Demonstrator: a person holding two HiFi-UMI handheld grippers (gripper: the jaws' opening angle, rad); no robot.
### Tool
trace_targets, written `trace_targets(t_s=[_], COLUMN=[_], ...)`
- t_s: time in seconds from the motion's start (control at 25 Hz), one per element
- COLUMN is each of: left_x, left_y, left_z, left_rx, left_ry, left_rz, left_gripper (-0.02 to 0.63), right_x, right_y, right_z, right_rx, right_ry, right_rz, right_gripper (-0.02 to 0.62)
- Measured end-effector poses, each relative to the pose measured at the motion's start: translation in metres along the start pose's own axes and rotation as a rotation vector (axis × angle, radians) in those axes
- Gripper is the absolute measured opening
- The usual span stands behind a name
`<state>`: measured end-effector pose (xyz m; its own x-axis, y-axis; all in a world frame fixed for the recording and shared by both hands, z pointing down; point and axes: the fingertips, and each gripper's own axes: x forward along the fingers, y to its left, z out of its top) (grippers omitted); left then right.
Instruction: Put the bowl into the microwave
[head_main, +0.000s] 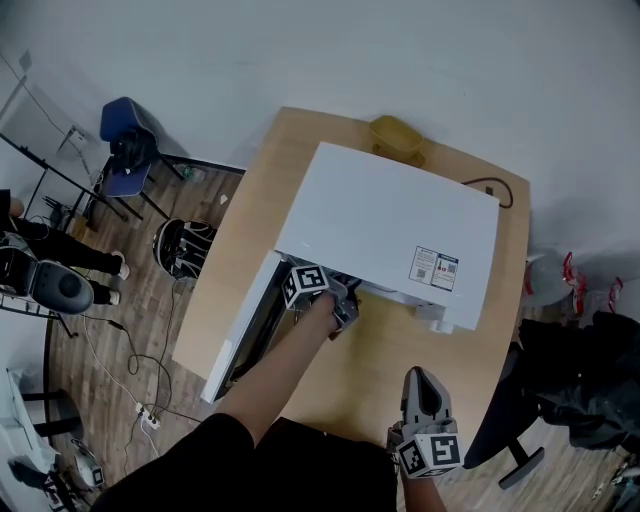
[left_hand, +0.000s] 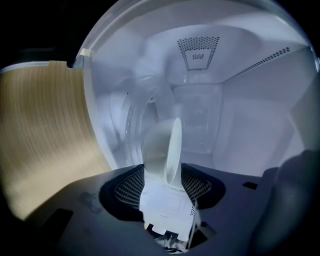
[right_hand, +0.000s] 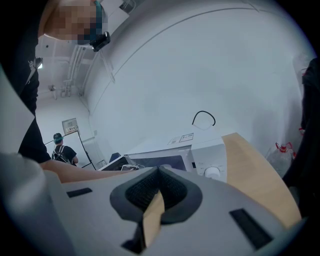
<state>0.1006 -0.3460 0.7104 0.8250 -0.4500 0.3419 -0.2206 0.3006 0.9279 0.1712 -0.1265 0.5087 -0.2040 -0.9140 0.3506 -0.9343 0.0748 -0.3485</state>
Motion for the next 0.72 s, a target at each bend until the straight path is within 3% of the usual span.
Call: trace_targets(t_s=[0.2,0.72], left_x=[0.006,0.035], left_y=[0.005,-0.008], left_z=[-0.007,0.009], left_rx=[0.009,0.032], left_ry=[0.012,-0.016], left_rz=[0.026,-0.048], left_gripper=[0.178,0.175], right_x=[-0.001,-0.010], right_y=[0.000,-0.018], right_z=[-0.002,0.001], right_rx=[-0.001,0.009], right_ry=[0.000,-0.009], right_rz=[0.003,-0.045], right_gripper=[0.058,0.060])
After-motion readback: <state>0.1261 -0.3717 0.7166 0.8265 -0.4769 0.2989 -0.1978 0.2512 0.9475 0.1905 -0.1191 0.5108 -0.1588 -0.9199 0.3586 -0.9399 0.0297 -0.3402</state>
